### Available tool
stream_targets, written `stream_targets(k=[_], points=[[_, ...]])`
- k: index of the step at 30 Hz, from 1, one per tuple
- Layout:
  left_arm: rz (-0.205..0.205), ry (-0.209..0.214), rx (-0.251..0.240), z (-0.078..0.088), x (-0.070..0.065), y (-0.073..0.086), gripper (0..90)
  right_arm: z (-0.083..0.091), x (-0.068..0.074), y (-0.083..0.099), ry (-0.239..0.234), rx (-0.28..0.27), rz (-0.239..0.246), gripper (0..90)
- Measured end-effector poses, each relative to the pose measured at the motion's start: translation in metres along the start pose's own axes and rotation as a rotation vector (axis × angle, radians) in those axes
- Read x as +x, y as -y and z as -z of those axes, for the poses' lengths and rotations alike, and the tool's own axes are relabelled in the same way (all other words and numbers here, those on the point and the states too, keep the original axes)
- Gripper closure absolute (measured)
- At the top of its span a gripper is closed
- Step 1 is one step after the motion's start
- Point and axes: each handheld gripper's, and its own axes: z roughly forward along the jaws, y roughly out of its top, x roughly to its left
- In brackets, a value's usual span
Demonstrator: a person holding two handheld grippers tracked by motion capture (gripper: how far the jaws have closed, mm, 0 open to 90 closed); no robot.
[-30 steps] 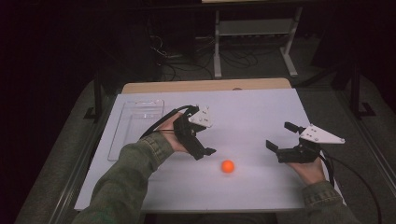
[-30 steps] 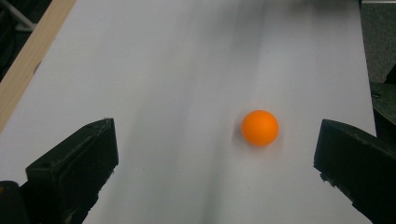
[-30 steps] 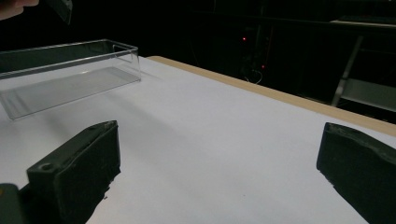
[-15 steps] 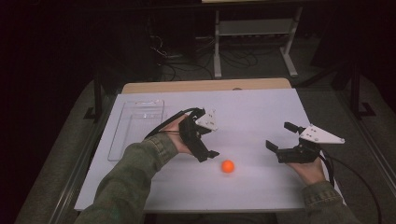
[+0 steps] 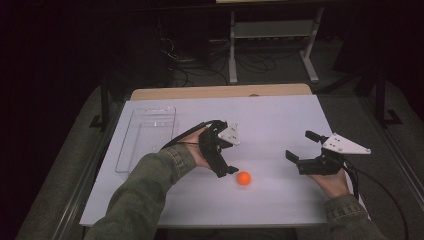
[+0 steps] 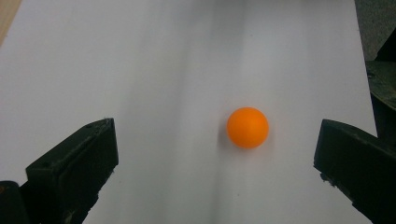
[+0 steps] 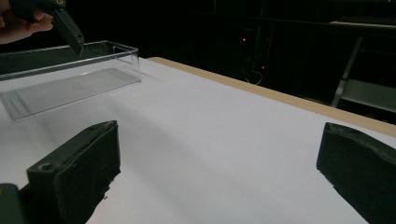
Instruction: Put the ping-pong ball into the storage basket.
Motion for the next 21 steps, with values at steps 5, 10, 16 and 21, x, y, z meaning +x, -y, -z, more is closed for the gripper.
stream_targets(k=[5,10,16,21], points=[[-0.007,0.006,0.014,-0.005,-0.001,0.0,0.0,0.0,0.0,0.0,-0.001,0.002,0.002,0.0],[-0.01,0.016,0.026,-0.01,-0.001,-0.001,0.0,0.0,0.0,0.0,-0.001,0.002,0.002,0.0],[-0.022,0.029,0.054,-0.017,-0.004,-0.001,0.0,-0.001,0.0,0.0,-0.003,0.004,0.002,0.0],[-0.027,0.039,0.064,-0.024,-0.005,-0.002,0.0,-0.001,0.001,0.0,-0.004,0.004,0.003,0.0]])
